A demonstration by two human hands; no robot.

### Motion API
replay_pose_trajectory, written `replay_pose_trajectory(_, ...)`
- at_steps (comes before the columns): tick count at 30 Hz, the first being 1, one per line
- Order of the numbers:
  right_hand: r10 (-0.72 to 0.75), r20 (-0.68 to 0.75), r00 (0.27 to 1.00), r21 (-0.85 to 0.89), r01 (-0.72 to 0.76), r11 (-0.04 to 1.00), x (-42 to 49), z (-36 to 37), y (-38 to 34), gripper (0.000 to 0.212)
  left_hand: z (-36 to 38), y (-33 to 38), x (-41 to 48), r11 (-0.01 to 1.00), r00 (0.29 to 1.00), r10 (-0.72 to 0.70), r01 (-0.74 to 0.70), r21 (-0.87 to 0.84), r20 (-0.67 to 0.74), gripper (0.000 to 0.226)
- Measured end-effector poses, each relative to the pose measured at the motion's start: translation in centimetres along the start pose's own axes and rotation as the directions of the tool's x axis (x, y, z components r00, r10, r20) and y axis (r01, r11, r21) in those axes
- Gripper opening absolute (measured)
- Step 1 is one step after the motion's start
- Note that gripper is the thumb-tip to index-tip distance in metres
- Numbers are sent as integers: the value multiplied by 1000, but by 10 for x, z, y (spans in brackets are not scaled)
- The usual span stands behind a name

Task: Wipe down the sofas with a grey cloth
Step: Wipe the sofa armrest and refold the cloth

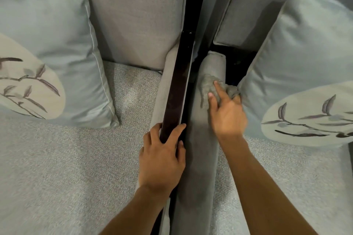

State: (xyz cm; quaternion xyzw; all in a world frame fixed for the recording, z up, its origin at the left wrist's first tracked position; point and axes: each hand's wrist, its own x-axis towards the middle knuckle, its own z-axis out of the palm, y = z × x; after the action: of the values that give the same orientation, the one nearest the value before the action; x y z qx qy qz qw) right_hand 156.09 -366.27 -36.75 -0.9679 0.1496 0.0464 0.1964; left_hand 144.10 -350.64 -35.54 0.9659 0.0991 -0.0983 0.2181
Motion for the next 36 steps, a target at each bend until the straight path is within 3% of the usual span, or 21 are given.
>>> replay_pose_trajectory(6, -19, 98, 995, 57, 14, 998, -71, 0, 18, 48, 0, 1, 0, 1000, 1000, 0, 0, -1, 4, 50)
replay_pose_trajectory(9, -95, 12, 995, 7, 95, 995, -40, 2, 10, 49, 1, 1, 0, 1000, 1000, 2, -2, 3, 7, 51)
replay_pose_trajectory(13, -148, 63, 987, -72, 153, 986, 53, 6, -20, 52, 2, 0, 1, 1000, 1000, 4, -4, 5, -1, 50)
replay_pose_trajectory(17, -82, 117, 990, -47, 88, 995, 77, 2, -30, 52, 2, 0, 0, 1000, 1000, 12, -12, 18, -2, 50)
replay_pose_trajectory(23, -86, 208, 974, -104, 110, 989, -15, -9, -8, 54, -1, 1, 0, 1000, 1000, 8, -8, 12, 16, 50)
replay_pose_trajectory(27, -101, 163, 981, -118, 121, 986, 20, -10, -10, 56, -1, 0, 0, 1000, 1000, 6, -6, 7, 20, 50)
replay_pose_trajectory(31, 56, 132, 990, -32, -52, 998, 56, -2, -26, 59, 0, -1, 0, 1000, 1000, 20, -20, -3, 13, 51)
replay_pose_trajectory(36, 49, 141, 989, 40, -56, 998, -52, 2, 3, 59, 4, -2, 0, 1000, 1000, 30, -30, 4, -2, 52)
